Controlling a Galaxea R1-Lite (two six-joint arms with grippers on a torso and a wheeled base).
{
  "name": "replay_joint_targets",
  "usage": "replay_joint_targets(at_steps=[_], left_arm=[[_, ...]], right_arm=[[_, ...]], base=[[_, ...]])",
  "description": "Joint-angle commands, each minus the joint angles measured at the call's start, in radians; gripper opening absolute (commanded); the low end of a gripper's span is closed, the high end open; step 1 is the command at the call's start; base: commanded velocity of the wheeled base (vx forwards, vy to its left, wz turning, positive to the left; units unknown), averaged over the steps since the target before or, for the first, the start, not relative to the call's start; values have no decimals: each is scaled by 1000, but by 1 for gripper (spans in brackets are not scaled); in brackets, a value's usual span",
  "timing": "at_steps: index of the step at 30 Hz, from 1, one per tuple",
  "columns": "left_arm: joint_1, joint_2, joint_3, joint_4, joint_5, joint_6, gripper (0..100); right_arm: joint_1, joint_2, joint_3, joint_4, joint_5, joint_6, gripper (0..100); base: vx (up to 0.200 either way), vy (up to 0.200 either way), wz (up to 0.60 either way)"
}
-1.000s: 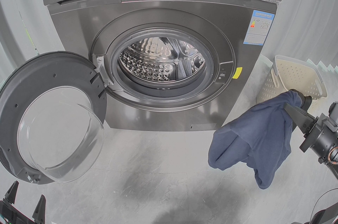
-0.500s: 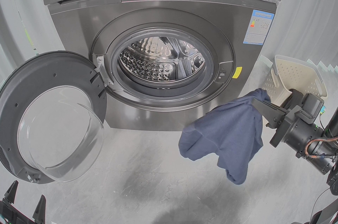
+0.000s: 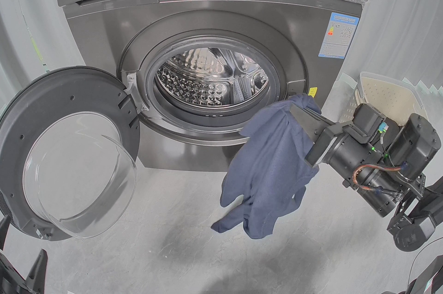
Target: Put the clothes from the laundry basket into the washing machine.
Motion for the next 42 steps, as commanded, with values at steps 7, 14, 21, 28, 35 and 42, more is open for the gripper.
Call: replay_joint_targets(at_steps=[7, 14, 21, 28, 35, 42], left_arm=[[-37, 512, 57, -203, -294, 5, 100], [-180, 722, 52, -364, -294, 7, 100], [-244, 1070, 29, -644, -286, 11, 100], [-342, 1348, 31, -866, -282, 8, 100], [-471, 1576, -8, -1029, -203, -4, 100], [-494, 1791, -34, -1216, -196, -16, 100]], right_arm=[[26, 172, -158, -98, -2, -1, 0], [49, 193, -229, -98, 12, -2, 0], [64, 208, -275, -84, 26, -2, 0], [67, 207, -306, -81, 30, -4, 0], [69, 210, -335, -82, 27, -4, 0], [72, 210, -332, -88, 21, -4, 0]], base=[[0, 0, 0], [0, 0, 0], [0, 0, 0], [0, 0, 0], [0, 0, 0], [0, 0, 0]])
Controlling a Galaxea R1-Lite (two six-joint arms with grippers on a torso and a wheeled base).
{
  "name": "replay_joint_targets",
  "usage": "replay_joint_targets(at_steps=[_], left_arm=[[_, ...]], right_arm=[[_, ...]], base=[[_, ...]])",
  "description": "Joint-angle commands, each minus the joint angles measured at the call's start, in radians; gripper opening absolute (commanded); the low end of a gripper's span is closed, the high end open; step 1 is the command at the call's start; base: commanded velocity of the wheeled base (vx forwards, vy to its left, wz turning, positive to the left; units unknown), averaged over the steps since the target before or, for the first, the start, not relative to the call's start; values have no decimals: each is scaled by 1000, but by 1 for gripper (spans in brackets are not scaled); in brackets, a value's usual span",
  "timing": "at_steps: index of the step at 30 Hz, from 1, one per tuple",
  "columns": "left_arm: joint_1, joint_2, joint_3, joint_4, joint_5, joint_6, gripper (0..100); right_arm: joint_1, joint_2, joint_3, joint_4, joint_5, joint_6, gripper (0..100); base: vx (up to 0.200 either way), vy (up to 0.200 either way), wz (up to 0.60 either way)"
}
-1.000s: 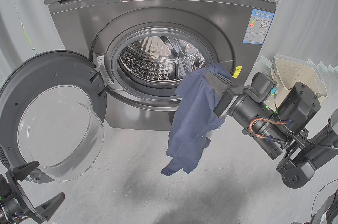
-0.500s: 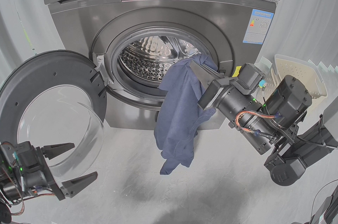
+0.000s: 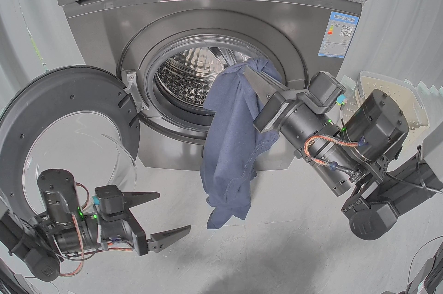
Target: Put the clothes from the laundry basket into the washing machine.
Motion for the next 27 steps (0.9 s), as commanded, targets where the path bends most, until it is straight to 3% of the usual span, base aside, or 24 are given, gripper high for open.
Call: replay_joint_targets(at_steps=[1, 5, 15, 22, 27], left_arm=[[-43, 255, -31, -122, 15, -23, 100], [-45, 323, -39, -179, 15, -45, 100], [-56, 519, -109, -330, 16, -147, 100], [-62, 585, -184, -334, 19, -155, 100], [-79, 627, -246, -334, 64, -166, 100]], right_arm=[[5, -1, -7, -4, -4, 0, 0], [10, 1, -11, 2, -4, 0, 0], [27, 31, -10, -14, -9, 0, 0], [39, 30, -7, -14, -11, 0, 0], [42, 30, -2, -16, -11, -2, 0]], base=[[0, 0, 0], [0, 0, 0], [0, 0, 0], [0, 0, 0], [0, 0, 0]])
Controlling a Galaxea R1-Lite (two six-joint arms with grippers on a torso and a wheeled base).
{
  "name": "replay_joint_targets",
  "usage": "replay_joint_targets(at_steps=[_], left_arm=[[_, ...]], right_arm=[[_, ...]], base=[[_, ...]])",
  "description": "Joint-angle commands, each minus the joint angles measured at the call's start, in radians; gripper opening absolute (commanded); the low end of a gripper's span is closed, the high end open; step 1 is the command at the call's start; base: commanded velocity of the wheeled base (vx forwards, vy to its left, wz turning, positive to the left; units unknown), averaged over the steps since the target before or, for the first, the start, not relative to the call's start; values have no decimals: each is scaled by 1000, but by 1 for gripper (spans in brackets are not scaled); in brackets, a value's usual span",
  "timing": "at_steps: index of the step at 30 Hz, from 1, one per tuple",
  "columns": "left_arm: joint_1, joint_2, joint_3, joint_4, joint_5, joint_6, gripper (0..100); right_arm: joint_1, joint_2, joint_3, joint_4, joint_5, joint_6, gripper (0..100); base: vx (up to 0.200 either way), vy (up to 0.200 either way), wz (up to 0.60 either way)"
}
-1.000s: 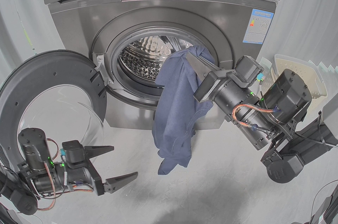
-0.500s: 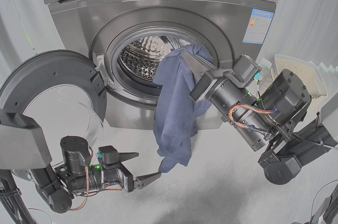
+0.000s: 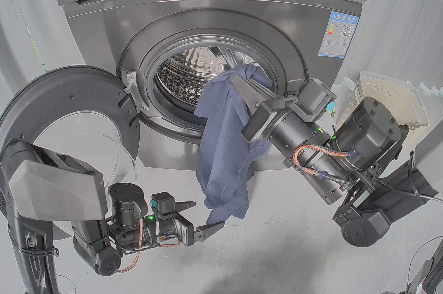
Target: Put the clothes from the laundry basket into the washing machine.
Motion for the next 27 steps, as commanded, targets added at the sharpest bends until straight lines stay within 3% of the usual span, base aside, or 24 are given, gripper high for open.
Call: replay_joint_targets(at_steps=[1, 11, 27], left_arm=[[-13, 64, -70, -1, 23, -6, 100], [-27, 93, -171, 1, 68, -40, 100], [-32, 162, -255, -1, 127, -37, 100]], right_arm=[[9, 0, 5, -2, -2, -1, 0], [12, -1, 11, -14, -3, -1, 0], [18, -8, 20, -14, -3, -1, 0]], base=[[0, 0, 0], [0, 0, 0], [0, 0, 0]])
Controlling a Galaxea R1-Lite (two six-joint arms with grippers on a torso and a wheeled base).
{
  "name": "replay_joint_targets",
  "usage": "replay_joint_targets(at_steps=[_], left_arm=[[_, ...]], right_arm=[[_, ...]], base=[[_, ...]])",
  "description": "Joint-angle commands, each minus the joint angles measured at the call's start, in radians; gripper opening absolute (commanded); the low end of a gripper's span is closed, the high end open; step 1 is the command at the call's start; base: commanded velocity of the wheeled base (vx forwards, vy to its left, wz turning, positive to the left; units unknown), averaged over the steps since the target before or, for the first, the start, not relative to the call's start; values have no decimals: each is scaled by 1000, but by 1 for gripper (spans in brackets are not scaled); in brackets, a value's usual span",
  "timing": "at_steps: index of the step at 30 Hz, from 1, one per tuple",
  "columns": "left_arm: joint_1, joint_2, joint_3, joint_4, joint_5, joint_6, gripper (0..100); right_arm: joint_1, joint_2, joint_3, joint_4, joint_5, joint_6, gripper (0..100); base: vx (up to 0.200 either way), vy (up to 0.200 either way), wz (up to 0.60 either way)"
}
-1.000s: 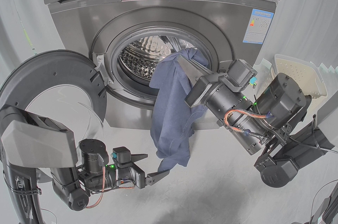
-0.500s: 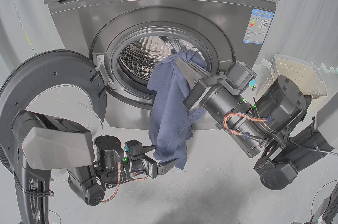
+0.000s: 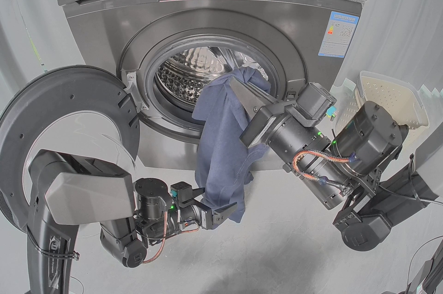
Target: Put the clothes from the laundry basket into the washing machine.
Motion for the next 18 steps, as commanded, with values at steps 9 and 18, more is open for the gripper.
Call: replay_joint_targets(at_steps=[9, 18], left_arm=[[10, 25, -33, -1, 39, -1, 0], [9, -29, -13, -4, 56, 6, 0]], right_arm=[[1, -4, 3, -2, 0, 2, 0], [-19, -4, 24, -2, -3, 3, 0]], base=[[0, 0, 0], [0, 0, 0]])
